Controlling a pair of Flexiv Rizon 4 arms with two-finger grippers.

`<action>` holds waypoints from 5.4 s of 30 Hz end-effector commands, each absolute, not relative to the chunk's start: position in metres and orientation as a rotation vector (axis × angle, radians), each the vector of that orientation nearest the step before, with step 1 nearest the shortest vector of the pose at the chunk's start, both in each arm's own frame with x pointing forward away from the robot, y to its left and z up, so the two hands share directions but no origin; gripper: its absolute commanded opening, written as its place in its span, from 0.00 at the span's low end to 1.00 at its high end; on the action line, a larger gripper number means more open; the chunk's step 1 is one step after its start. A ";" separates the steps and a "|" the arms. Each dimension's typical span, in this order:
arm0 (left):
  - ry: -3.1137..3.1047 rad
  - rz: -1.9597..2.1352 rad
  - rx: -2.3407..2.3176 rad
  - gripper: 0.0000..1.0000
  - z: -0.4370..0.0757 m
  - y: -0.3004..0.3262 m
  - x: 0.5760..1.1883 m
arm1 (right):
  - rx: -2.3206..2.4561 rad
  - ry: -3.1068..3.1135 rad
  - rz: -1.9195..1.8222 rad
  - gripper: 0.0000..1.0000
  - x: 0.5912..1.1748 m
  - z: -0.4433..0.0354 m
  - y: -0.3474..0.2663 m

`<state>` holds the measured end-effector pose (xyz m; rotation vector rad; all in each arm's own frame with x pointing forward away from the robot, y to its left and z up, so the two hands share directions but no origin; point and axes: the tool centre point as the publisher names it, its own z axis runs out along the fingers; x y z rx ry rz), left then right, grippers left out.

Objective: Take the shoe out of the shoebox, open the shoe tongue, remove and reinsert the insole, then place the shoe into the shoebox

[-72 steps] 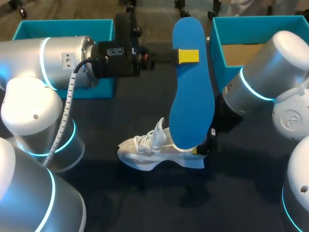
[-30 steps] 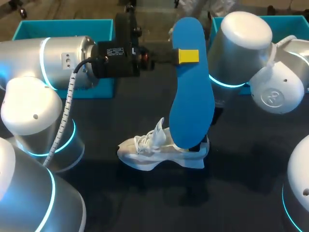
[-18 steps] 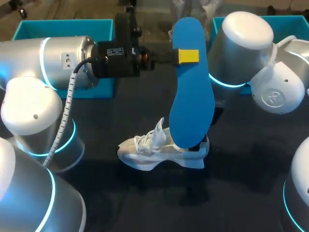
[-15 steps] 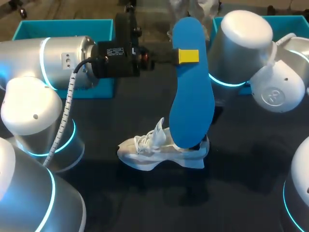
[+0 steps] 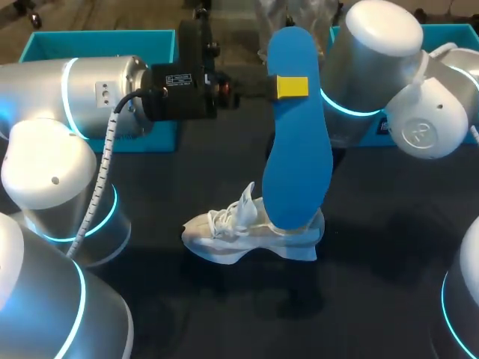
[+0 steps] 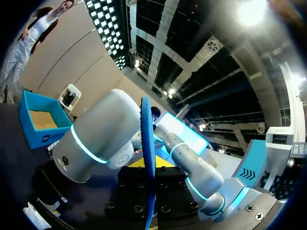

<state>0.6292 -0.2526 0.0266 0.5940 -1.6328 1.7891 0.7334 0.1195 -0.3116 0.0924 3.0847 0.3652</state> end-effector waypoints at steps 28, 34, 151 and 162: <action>-1.628 1.795 0.595 0.00 0.025 -0.253 0.628 | 0.018 3.137 0.241 0.51 0.753 -0.380 0.142; -1.628 1.795 0.595 0.00 0.025 -0.253 0.628 | -0.017 3.181 0.217 0.18 0.751 -0.384 0.150; -1.628 1.795 0.595 0.00 0.025 -0.253 0.628 | 2.306 2.417 0.713 1.00 0.736 -0.365 0.157; -1.628 1.795 0.595 0.00 0.025 -0.253 0.628 | 2.456 2.357 0.956 1.00 0.722 -0.313 0.143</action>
